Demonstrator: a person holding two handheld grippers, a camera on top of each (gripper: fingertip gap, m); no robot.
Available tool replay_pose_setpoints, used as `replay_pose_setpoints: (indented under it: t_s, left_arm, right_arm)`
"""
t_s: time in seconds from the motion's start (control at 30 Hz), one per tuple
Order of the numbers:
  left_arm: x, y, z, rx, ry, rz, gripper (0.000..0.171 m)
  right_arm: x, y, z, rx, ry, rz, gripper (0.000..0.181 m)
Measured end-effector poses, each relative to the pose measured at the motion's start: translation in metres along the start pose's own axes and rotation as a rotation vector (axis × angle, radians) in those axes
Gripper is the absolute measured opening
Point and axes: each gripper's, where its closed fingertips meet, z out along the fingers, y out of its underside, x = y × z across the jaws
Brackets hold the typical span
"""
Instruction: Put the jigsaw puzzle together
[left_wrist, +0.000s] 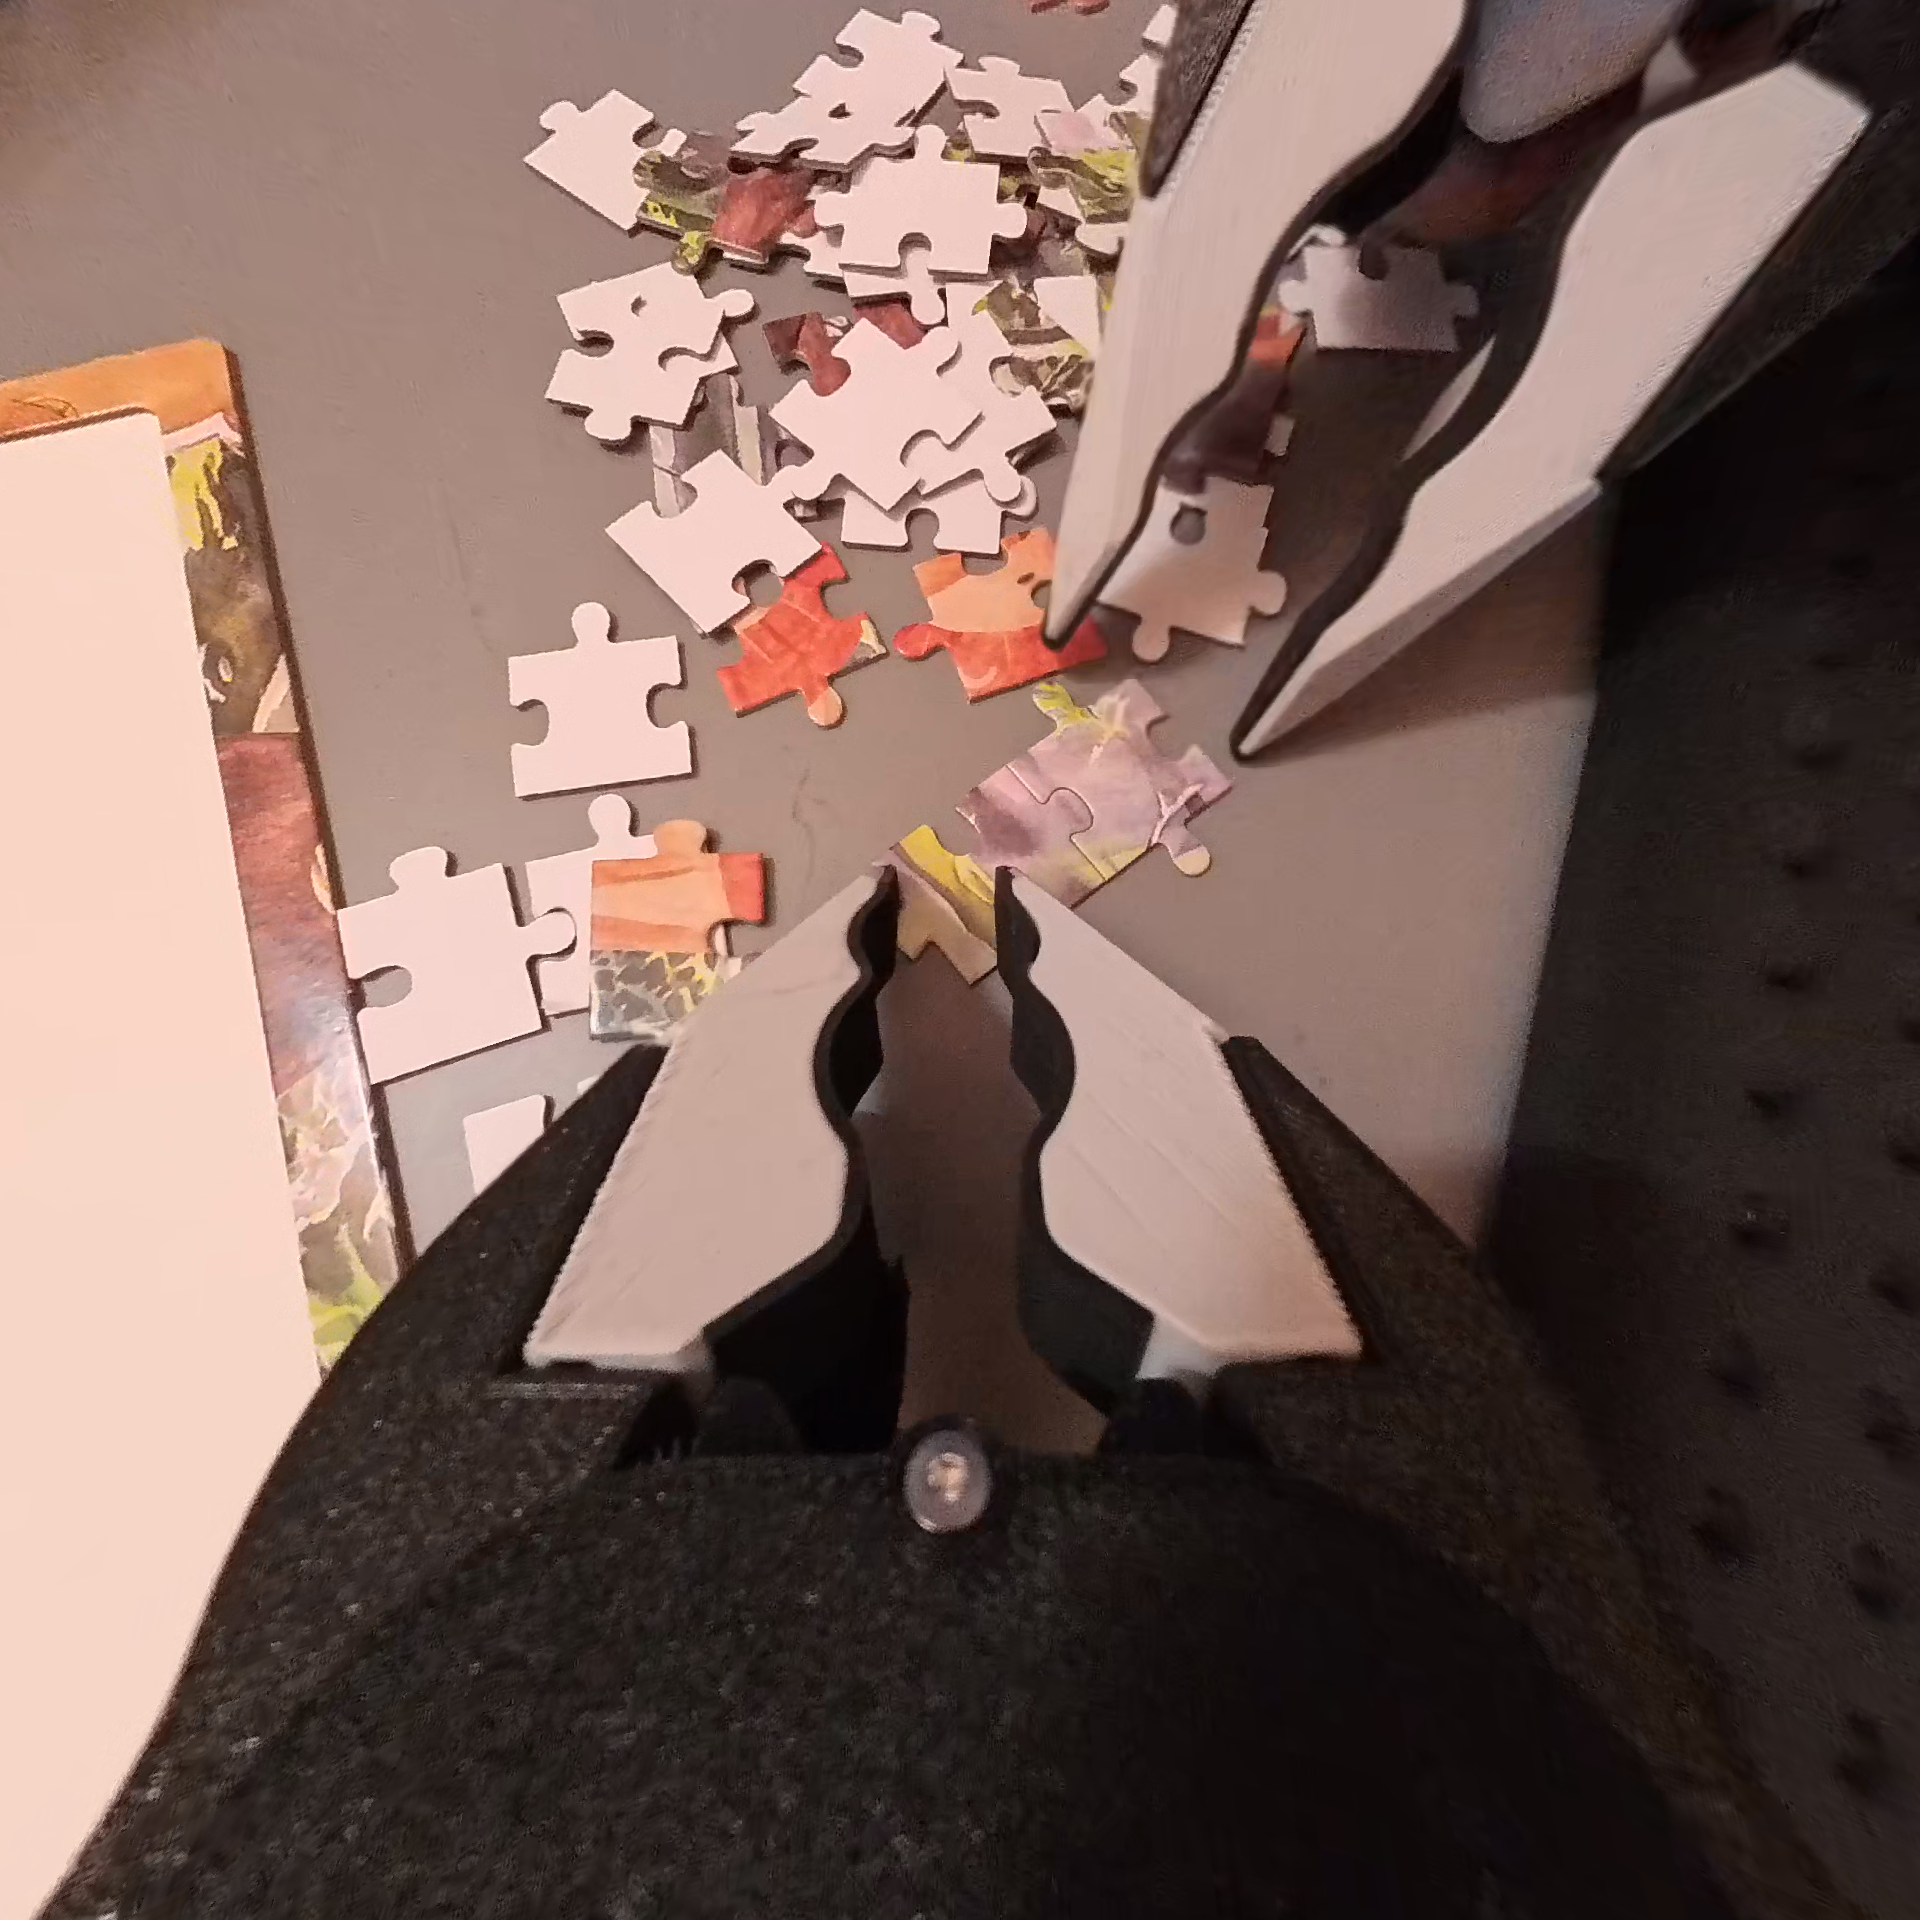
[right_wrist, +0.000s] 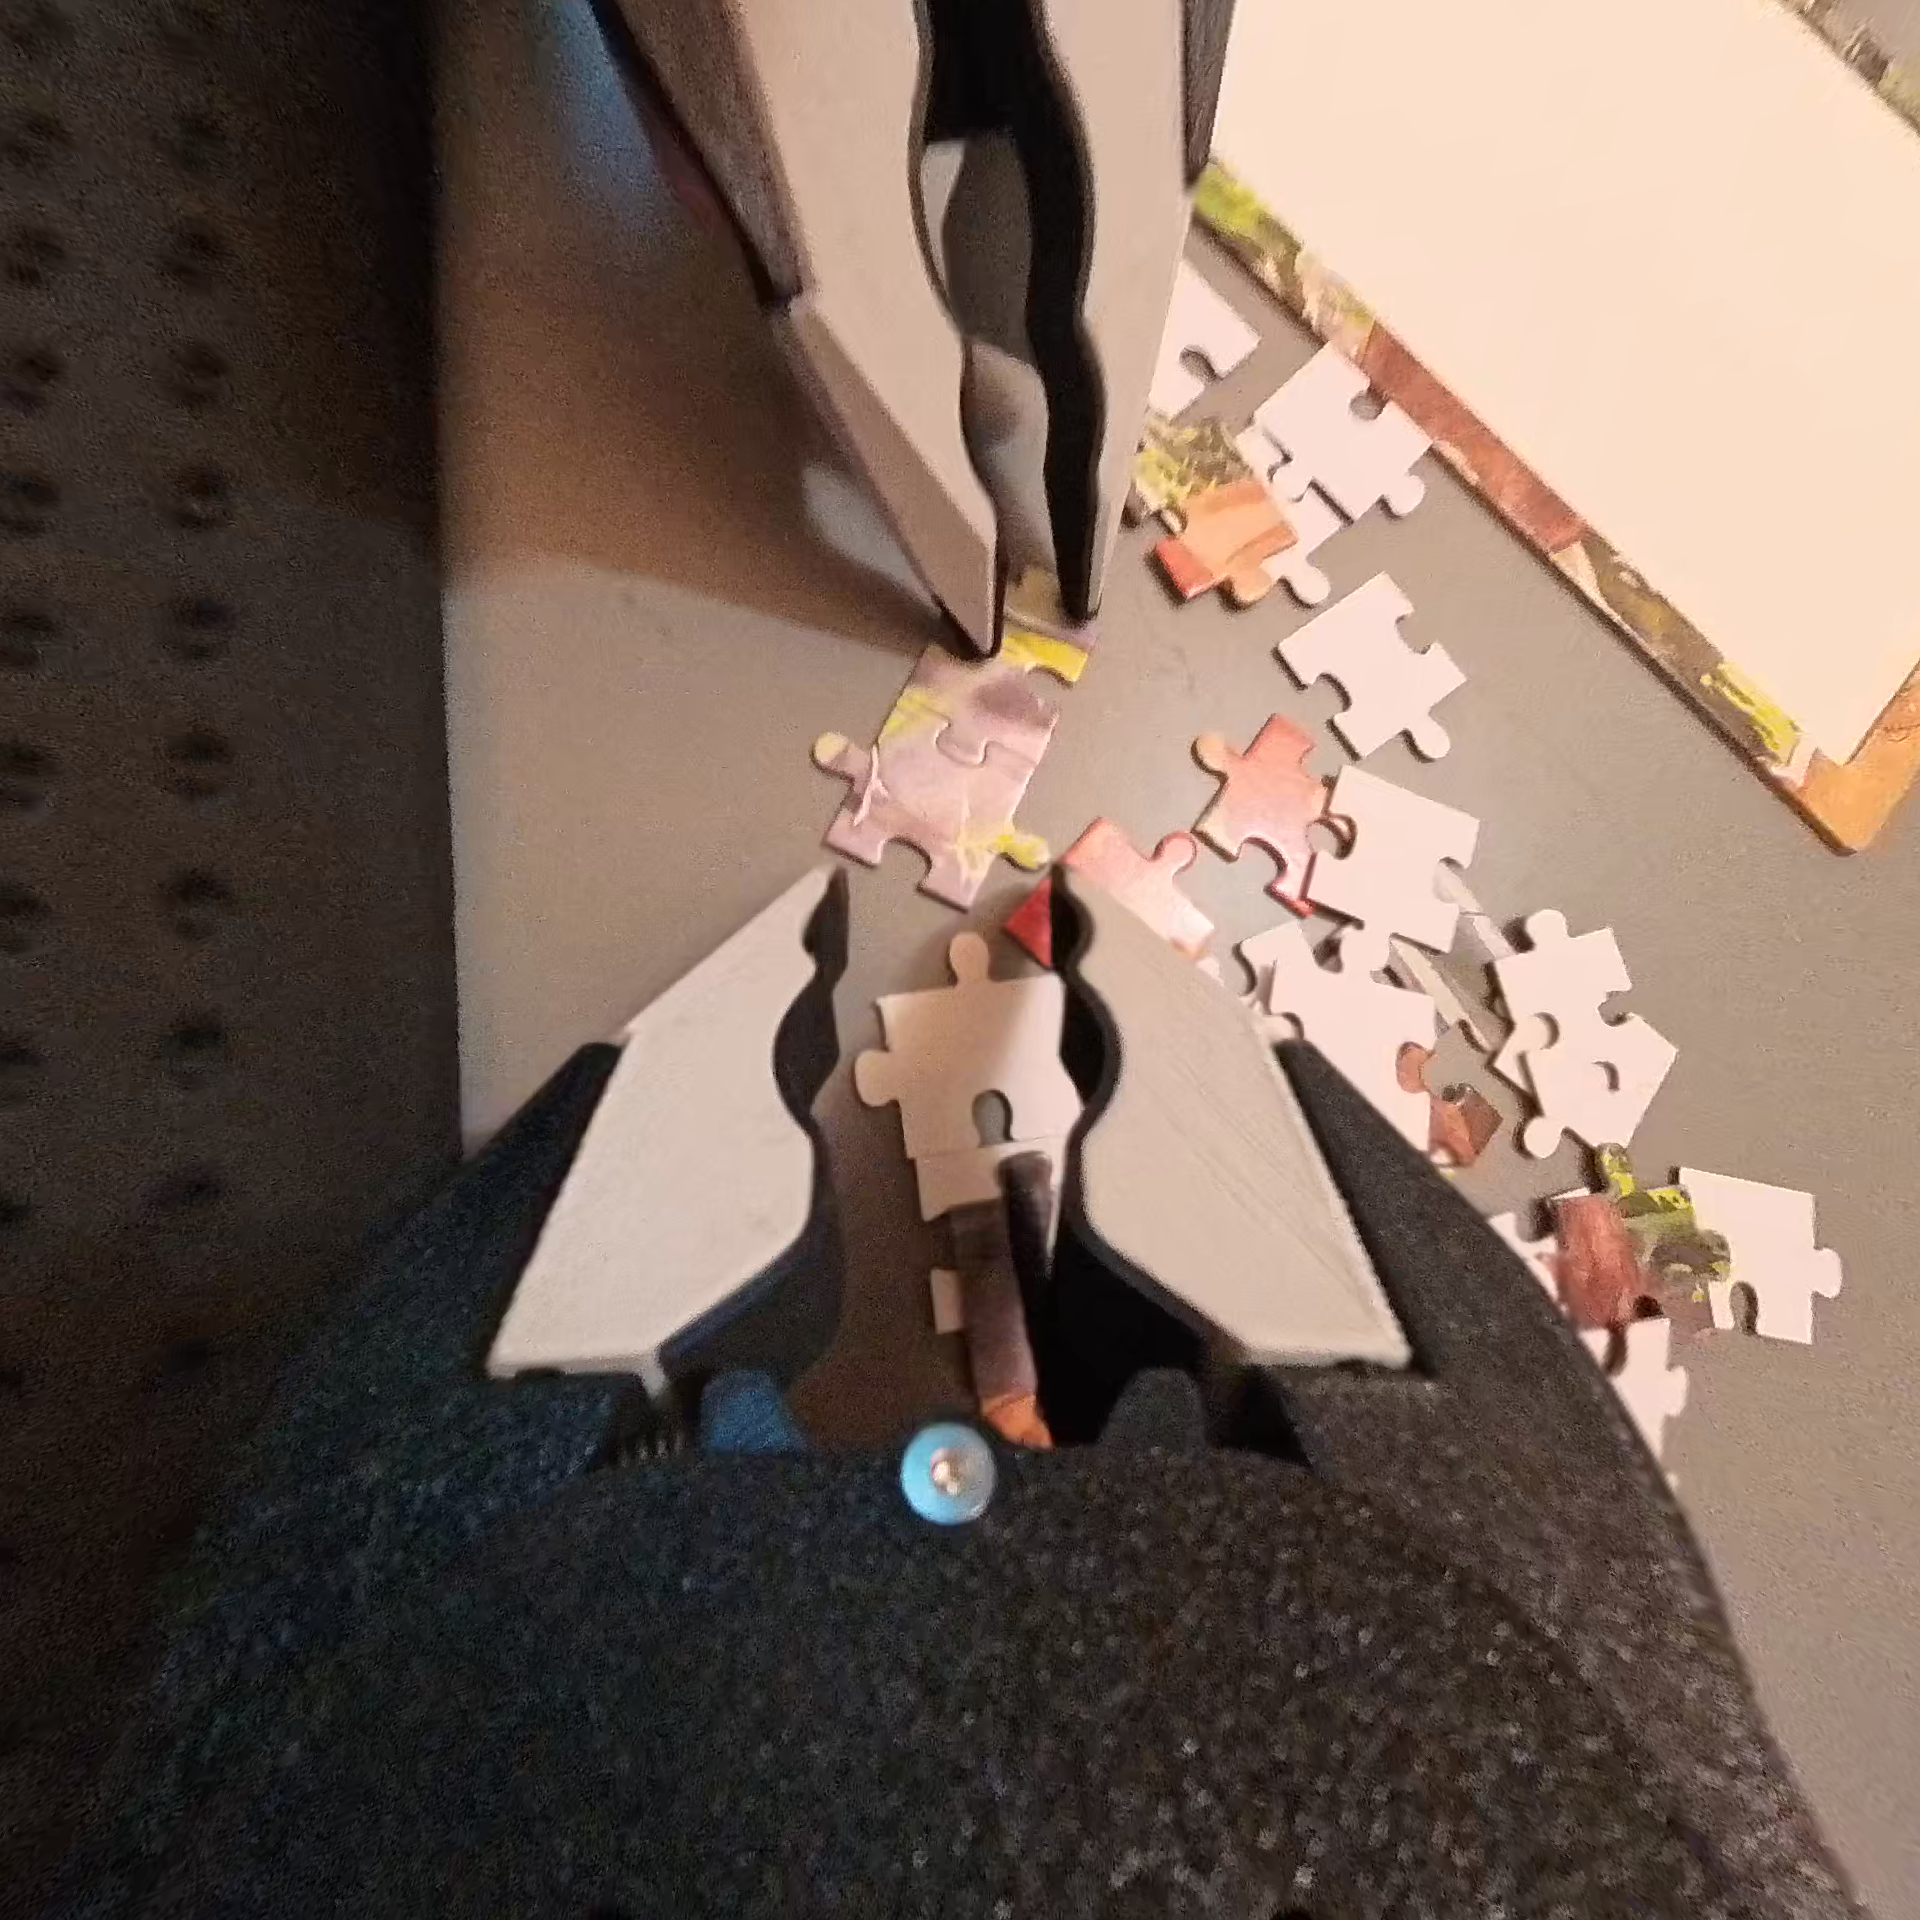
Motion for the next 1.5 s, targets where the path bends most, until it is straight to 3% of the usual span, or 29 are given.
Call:
replay_pose_setpoints:
  t_s: [0.17, 0.67, 0.73, 0.77, 0.8, 0.87, 0.93, 1.0, 1.07, 1.23, 1.27, 1.37, 1.4, 1.5]
  left_arm:
    - [0.0, 0.001, -0.001, 0.0, 0.013, -0.012, 0.018]
    - [-0.003, 0.001, -0.001, 0.0, 0.005, -0.017, 0.018]
    - [-0.004, 0.001, -0.001, 0.0, 0.002, -0.019, 0.018]
    - [-0.004, 0.002, -0.001, 0.0, 0.003, -0.019, 0.018]
    - [-0.004, 0.001, -0.001, 0.0, 0.001, -0.016, 0.018]
    - [-0.003, 0.002, -0.001, 0.002, 0.0, -0.015, 0.017]
    - [-0.003, 0.002, 0.0, 0.003, 0.003, -0.016, 0.017]
    - [-0.003, 0.002, 0.0, 0.004, 0.005, -0.016, 0.017]
    - [-0.003, 0.001, 0.0, 0.004, 0.005, -0.016, 0.017]
    - [-0.003, 0.001, 0.0, 0.007, 0.01, -0.017, 0.017]
    - [-0.003, 0.001, 0.0, 0.008, 0.01, -0.017, 0.017]
    - [-0.004, 0.001, 0.001, 0.006, 0.011, -0.015, 0.017]
    - [-0.004, 0.001, 0.001, 0.006, 0.011, -0.015, 0.017]
    - [-0.004, 0.001, 0.002, 0.007, 0.01, -0.014, 0.017]
  right_arm:
    - [0.006, -0.004, 0.002, 0.008, 0.038, -0.032, 0.032]
    - [0.031, -0.016, -0.002, 0.013, 0.258, -0.189, 0.061]
    - [0.039, -0.032, -0.013, 0.102, 0.317, -0.175, 0.048]
    - [0.047, -0.042, -0.023, 0.161, 0.383, -0.179, 0.026]
    - [0.049, -0.05, -0.03, 0.199, 0.405, -0.193, 0.027]
    - [0.049, -0.051, -0.03, 0.212, 0.382, -0.156, 0.033]
    - [0.037, -0.038, -0.02, 0.165, 0.265, -0.125, 0.036]
    - [0.022, -0.016, -0.008, 0.084, 0.132, -0.057, 0.061]
    - [0.009, -0.004, 0.003, 0.028, 0.024, 0.015, 0.07]
    - [0.013, -0.012, 0.011, 0.041, 0.03, 0.03, 0.064]
    - [0.02, -0.011, 0.011, 0.037, 0.063, 0.03, 0.07]
    - [0.08, -0.004, -0.01, -0.005, 0.446, -0.033, 0.049]
    - [0.083, -0.008, -0.016, 0.024, 0.471, -0.038, 0.047]
    - [0.06, -0.015, -0.006, 0.073, 0.323, 0.02, 0.051]
